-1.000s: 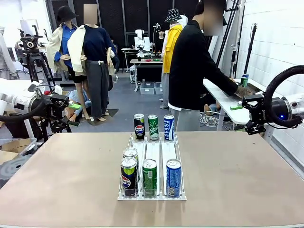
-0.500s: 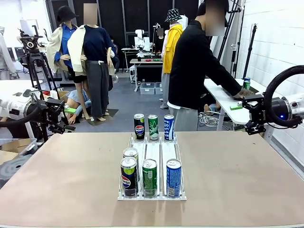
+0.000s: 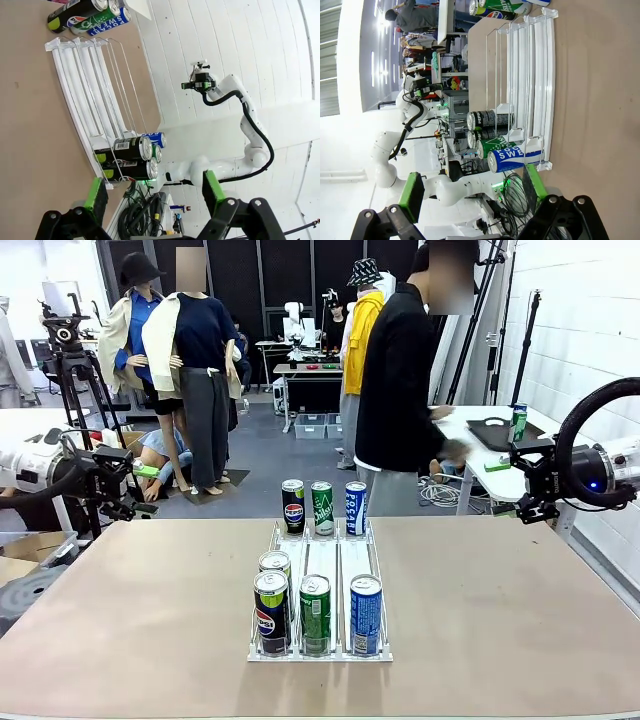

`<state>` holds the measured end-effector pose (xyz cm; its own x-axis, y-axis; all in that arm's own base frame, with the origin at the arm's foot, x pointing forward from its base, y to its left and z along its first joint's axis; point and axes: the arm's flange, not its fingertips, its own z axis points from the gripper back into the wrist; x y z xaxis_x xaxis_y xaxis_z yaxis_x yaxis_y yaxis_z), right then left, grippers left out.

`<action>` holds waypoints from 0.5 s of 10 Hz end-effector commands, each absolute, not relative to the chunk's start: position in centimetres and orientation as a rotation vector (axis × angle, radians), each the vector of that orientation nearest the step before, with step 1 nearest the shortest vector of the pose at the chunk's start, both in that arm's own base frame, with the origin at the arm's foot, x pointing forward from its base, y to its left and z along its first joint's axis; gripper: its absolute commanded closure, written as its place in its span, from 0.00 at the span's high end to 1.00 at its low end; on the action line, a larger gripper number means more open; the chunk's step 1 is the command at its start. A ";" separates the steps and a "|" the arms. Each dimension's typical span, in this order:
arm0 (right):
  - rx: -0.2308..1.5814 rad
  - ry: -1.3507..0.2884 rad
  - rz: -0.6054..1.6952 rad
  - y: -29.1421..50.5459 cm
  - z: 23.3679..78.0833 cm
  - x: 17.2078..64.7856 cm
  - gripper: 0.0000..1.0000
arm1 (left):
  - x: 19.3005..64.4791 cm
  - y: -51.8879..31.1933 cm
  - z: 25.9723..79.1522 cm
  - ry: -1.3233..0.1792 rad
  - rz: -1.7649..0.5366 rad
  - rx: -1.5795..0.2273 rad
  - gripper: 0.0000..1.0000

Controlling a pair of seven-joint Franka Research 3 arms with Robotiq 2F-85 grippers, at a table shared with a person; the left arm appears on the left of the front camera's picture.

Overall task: Retrieve and hand over the desired beverage to the person.
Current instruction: Place the picked can on the Handle tray extended by the person.

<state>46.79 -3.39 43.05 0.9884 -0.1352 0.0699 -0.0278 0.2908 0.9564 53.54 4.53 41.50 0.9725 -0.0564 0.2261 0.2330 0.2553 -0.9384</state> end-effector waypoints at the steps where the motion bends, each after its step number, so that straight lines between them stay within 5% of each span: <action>1: 1.267 -0.141 -0.073 -3.2 43.1 46.7 1.00 | 53.6 4.5 41.4 -0.152 -0.201 -1.292 1.00; 5: 1.267 -0.141 -0.073 -3.2 43.1 46.7 1.00 | 53.6 4.5 41.4 -0.152 -0.201 -1.292 1.00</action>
<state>46.79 -3.39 43.05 0.9884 -0.1352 0.0699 -0.0278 0.2908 0.9564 53.57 4.53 41.31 0.9732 -0.0565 0.2229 0.2299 0.2548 -0.9393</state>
